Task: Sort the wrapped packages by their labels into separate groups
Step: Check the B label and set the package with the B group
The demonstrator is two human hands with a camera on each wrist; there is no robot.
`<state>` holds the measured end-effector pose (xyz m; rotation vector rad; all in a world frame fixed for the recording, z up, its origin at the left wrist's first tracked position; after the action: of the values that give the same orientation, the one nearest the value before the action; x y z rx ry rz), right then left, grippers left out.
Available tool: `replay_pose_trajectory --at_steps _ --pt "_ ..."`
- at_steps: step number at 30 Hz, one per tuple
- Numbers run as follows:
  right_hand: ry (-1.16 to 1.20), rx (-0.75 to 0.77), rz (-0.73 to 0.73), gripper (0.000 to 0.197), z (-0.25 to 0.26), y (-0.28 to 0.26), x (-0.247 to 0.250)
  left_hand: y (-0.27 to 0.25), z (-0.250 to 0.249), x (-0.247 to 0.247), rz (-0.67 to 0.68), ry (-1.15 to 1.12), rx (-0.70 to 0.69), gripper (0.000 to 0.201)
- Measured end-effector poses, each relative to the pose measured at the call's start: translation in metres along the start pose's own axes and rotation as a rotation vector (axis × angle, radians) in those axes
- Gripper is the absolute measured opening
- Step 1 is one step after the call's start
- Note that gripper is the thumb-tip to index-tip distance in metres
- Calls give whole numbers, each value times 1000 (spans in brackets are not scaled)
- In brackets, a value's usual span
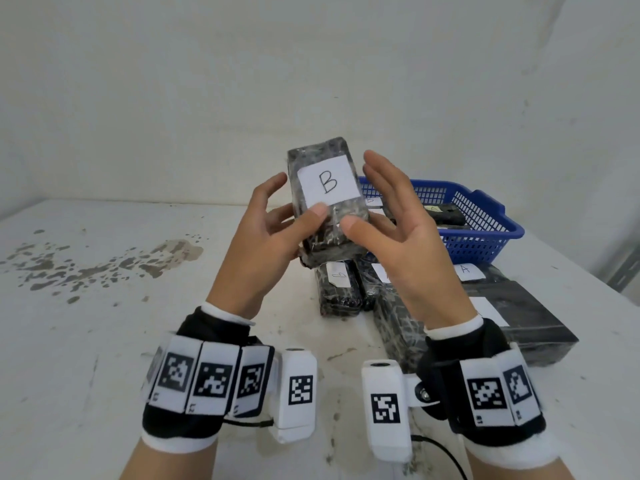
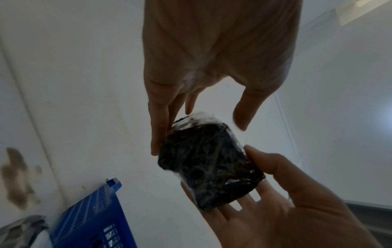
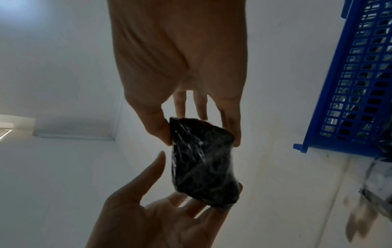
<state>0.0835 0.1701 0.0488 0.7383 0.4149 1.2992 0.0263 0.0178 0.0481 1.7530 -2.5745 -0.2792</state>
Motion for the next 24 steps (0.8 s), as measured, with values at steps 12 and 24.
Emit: replay_pose_trajectory --at_steps 12,24 --pt "-70 -88 -23 71 3 0 -1 -2 -2 -2 -2 56 -74 54" --pt "-22 -113 -75 35 5 2 3 -5 -4 -5 36 58 -121 41"
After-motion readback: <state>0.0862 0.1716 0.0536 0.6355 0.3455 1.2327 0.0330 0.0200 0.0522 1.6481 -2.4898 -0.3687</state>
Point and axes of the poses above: each hand's wrist, its own y-axis towards the middle knuckle, its own x-axis out of the back of the hand, z = x × y, the point moved 2 cm from there along y, towards the middle knuckle, and after that the axes turned 11 degrees about x, right-handed, at the moved point
